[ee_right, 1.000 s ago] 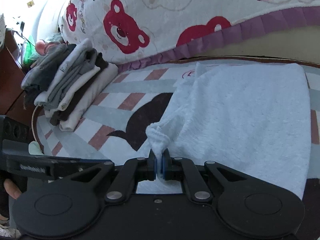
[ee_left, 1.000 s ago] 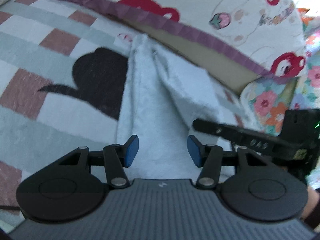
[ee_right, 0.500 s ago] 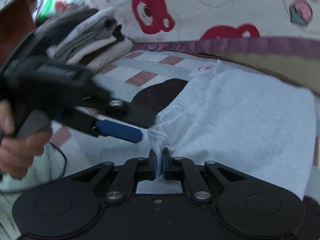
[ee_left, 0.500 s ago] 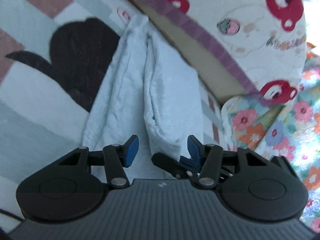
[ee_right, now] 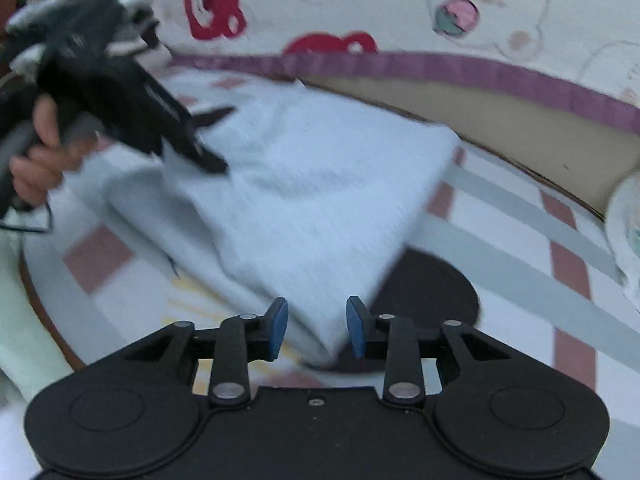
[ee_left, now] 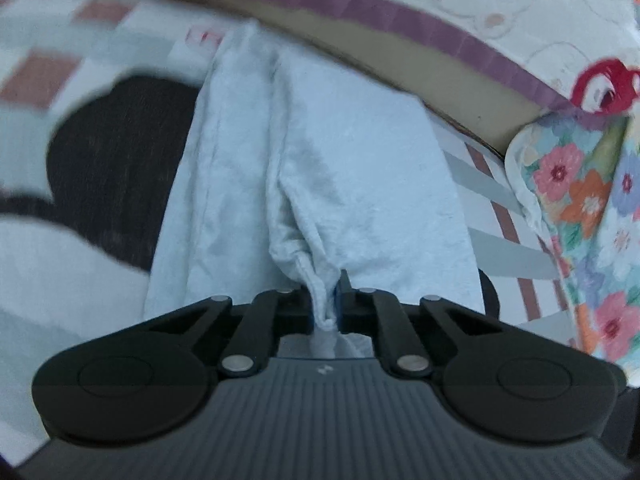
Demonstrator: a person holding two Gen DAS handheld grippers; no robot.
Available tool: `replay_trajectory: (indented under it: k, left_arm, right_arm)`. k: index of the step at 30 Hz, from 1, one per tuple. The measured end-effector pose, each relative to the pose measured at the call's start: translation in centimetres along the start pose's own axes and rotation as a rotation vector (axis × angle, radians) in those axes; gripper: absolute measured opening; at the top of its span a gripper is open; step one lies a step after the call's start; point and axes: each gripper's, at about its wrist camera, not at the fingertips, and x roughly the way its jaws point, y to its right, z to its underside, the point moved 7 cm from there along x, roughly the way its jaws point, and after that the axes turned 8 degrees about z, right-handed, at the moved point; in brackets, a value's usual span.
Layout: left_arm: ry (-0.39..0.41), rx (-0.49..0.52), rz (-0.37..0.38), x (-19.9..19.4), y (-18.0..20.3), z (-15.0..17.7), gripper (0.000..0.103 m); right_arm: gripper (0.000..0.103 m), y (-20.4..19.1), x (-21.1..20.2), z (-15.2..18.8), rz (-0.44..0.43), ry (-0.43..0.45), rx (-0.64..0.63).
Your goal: Fold clothes
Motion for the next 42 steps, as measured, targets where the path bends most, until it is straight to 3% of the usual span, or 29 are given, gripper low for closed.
replay_trajectory:
  k: [2,5,8,11,14,20,23,27,30,34,40,42]
  left_arm:
    - [0.058,0.082,-0.018,-1.3,1.4,-0.5,0.007]
    - [0.154,0.117,-0.007,-4.4,2.8,-1.4,0.006]
    - [0.232,0.026,-0.060,-6.8,1.1,-1.8,0.006]
    - [0.204,-0.117,-0.041,-6.5,-1.6,-0.2,0.006]
    - [0.179,-0.107,-0.063,-6.2,-2.5,1.0,0.006]
    - [0.213,-0.124,-0.009,-7.3,-2.1,0.0,0.006]
    - [0.232,-0.089,-0.024,-8.5,-1.5,-0.3,0.006]
    - [0.157,-0.148,-0.096,-7.0,-4.0,1.7,0.007]
    - [0.103,-0.109,-0.124,-5.8,-4.5,2.6,0.010]
    - [0.127,-0.114,-0.144,-7.3,-5.6,2.8,0.021]
    - [0.197,-0.069,-0.240,-11.1,-7.0,2.8,0.019]
    - [0.200,-0.048,-0.203,-11.4,-6.3,2.6,0.019]
  right_arm:
    - [0.040,0.3,0.2,0.7,0.015,-0.015,-0.003]
    - [0.041,0.0,0.9,1.0,0.023,-0.029,-0.005]
    - [0.041,-0.1,1.3,1.1,0.026,-0.030,0.002]
    - [0.041,-0.3,1.4,1.1,0.035,-0.024,0.007]
    - [0.041,-0.4,1.4,1.0,0.042,-0.011,0.032]
    - [0.041,-0.1,1.7,0.7,0.008,0.008,0.128]
    - [0.012,0.5,1.9,0.5,-0.009,0.001,0.191]
    - [0.012,1.2,2.2,0.4,-0.031,-0.007,0.275]
    - [0.012,1.7,2.4,0.3,-0.046,-0.014,0.335]
    - [0.012,0.9,2.3,0.4,-0.007,-0.008,0.296]
    - [0.012,1.4,1.9,0.4,0.003,-0.008,0.352]
    - [0.012,1.4,2.1,0.6,-0.007,-0.019,0.374]
